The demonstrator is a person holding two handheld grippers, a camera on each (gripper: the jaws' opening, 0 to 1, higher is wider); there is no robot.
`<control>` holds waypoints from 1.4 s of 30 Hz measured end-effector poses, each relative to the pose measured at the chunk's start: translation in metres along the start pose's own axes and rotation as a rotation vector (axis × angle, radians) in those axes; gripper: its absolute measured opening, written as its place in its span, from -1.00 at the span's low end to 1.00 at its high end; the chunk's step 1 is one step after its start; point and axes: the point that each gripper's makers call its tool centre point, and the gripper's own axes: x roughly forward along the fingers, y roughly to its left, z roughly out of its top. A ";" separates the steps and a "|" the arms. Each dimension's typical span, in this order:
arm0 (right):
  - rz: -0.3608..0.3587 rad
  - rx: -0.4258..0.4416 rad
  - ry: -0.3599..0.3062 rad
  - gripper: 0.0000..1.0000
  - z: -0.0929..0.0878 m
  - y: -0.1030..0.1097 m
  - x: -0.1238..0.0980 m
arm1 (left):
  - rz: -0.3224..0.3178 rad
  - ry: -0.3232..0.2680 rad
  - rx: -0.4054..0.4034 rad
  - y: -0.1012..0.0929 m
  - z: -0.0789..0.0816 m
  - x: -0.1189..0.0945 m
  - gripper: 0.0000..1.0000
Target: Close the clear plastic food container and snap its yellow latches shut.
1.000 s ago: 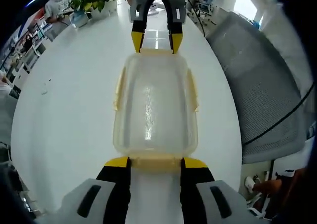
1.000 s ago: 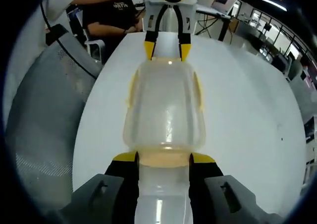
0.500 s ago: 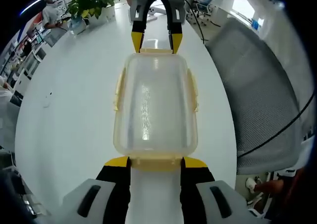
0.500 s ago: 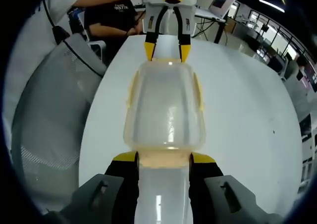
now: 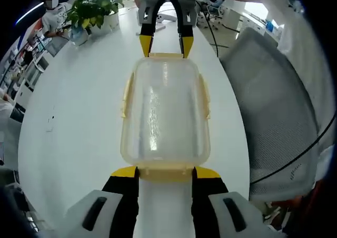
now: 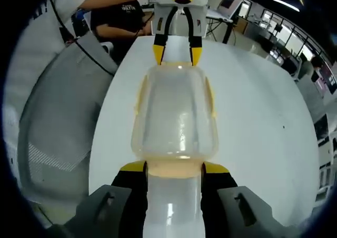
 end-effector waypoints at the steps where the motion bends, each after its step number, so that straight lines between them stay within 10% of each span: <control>1: 0.000 0.000 0.003 -0.29 -0.003 0.000 -0.002 | -0.002 -0.002 0.000 0.000 0.005 0.002 -0.32; 27: 0.010 0.052 0.060 -0.29 -0.090 0.008 -0.049 | -0.028 -0.015 0.028 0.001 0.094 0.045 -0.32; 42: 0.032 0.042 0.074 -0.29 -0.108 0.005 -0.054 | -0.032 0.008 0.016 0.003 0.106 0.059 -0.31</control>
